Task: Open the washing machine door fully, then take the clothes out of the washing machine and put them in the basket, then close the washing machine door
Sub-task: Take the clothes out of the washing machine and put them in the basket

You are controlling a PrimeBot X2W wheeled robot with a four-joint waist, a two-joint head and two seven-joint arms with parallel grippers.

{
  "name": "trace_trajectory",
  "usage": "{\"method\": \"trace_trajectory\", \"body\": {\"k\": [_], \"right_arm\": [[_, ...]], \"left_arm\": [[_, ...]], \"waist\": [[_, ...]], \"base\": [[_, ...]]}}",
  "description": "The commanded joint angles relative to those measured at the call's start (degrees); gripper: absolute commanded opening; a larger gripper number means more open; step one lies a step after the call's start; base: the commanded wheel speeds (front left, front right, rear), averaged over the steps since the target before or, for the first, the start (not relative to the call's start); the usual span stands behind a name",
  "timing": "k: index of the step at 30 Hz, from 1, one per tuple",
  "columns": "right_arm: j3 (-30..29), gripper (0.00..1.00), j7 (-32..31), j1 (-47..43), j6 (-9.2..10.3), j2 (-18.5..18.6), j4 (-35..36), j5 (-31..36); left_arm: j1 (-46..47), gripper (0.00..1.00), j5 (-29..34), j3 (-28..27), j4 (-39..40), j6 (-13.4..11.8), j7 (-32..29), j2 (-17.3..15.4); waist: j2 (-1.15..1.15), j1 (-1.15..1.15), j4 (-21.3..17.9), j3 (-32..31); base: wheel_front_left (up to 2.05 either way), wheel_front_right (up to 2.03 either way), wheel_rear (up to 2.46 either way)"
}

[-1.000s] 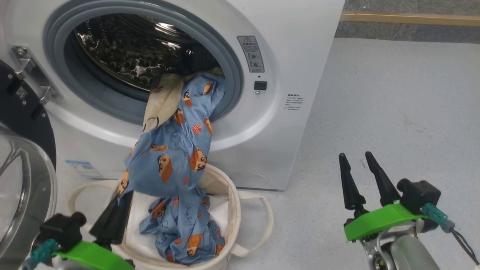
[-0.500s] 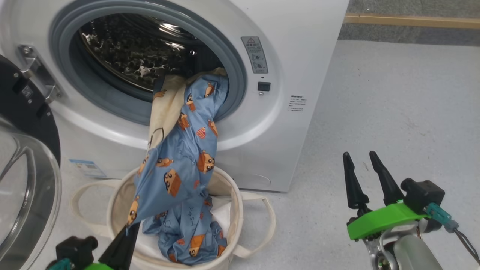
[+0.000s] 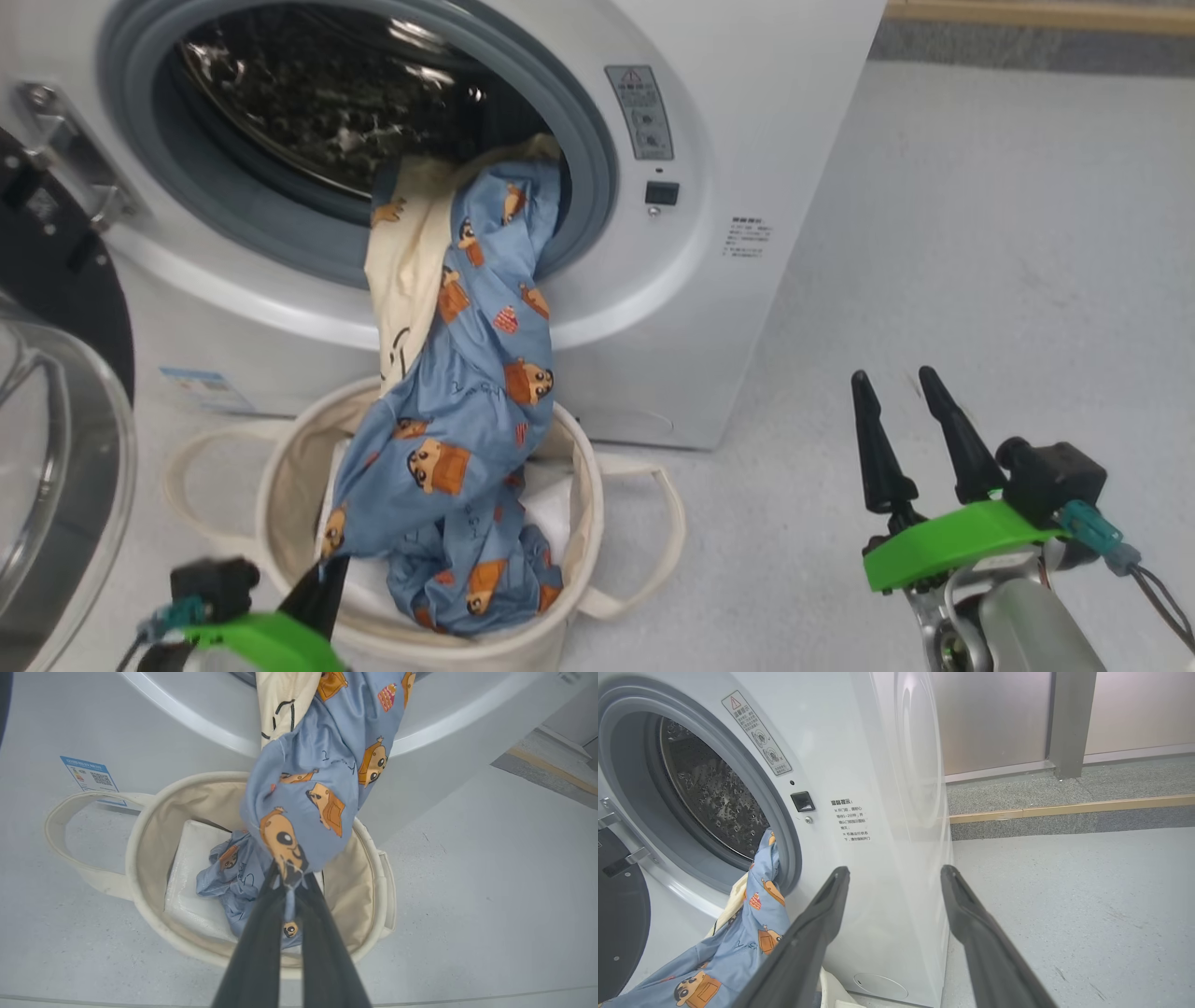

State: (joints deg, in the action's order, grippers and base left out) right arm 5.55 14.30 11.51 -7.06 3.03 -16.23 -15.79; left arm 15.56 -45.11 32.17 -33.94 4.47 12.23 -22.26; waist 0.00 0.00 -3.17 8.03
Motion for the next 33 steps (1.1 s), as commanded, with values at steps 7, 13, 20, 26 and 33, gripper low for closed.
{"method": "trace_trajectory", "body": {"k": [7,13,20,26,33], "right_arm": [[0.4,1.0,0.7,3.4,-0.43,-0.2,3.8,1.1],[-0.4,1.0,0.7,5.0,-0.43,-0.2,5.5,1.4],[-2.0,1.0,0.7,6.1,-0.43,-0.2,8.2,1.9],[-2.8,1.0,0.7,7.0,-0.43,-0.2,10.0,2.1],[-3.0,1.0,0.7,7.1,-0.43,-0.2,10.1,2.0]], "left_arm": [[11.5,0.0,-6.2,-0.9,-16.2,2.9,-0.5,4.3],[16.4,0.0,-12.1,2.4,-21.7,3.0,-2.1,4.9],[21.8,0.0,-16.7,4.7,-25.7,3.0,-1.8,3.3],[25.4,0.0,-19.7,7.1,-28.2,3.0,-1.8,2.0],[26.1,0.0,-21.7,9.9,-29.2,3.0,-0.6,1.9]], "waist": [[0.0,0.0,-2.0,6.3],[0.0,0.0,-3.5,11.1],[0.0,0.0,-4.9,17.0],[0.0,0.0,-5.8,20.9],[0.0,0.0,-6.2,21.0]], "base": [[0.0,0.0,0.0],[0.0,0.0,0.0],[0.0,0.0,0.0],[0.0,0.0,0.0],[0.0,0.0,0.0]]}}
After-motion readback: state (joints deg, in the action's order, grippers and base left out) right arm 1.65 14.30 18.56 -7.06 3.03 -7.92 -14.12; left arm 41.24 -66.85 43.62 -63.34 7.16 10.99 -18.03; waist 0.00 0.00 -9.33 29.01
